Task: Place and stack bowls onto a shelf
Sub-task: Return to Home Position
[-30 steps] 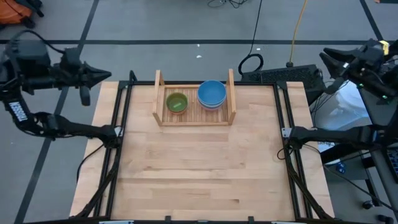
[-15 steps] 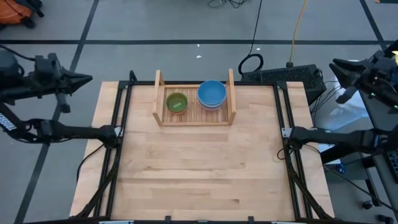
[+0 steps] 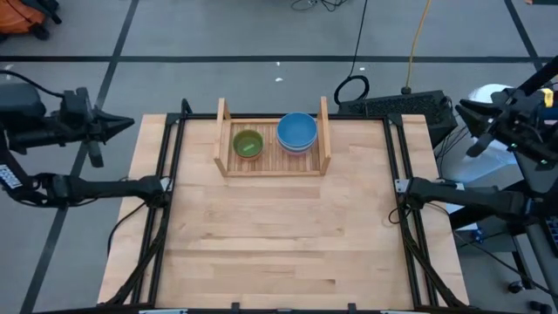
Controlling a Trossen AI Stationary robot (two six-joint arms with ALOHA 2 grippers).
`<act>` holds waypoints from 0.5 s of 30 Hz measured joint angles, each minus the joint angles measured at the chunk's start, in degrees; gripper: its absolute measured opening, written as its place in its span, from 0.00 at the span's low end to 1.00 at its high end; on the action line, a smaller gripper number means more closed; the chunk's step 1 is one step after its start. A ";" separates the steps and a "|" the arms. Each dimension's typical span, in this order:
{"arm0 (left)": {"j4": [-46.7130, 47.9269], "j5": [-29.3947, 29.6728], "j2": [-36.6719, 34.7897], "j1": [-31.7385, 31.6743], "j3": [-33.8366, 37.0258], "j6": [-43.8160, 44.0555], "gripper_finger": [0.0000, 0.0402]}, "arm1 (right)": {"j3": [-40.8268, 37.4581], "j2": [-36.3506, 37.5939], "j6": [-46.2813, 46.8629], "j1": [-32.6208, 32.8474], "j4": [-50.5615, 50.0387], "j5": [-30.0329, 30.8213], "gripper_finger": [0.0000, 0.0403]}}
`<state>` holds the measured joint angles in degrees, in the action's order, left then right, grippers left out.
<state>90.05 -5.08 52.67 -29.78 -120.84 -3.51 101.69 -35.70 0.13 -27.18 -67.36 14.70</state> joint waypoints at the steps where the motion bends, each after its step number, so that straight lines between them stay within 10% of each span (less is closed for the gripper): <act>1: 0.01 0.00 -0.59 0.00 1.19 0.00 0.02 | -1.18 0.82 0.47 0.00 0.30 0.00 0.19; 15: -10.42 -2.62 -16.74 -0.02 22.21 4.57 0.02 | -19.49 12.96 3.71 -0.52 12.74 -4.20 0.19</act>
<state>79.63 -7.70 35.93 -29.80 -98.63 1.07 82.20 -22.74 3.84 -27.70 -54.62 10.50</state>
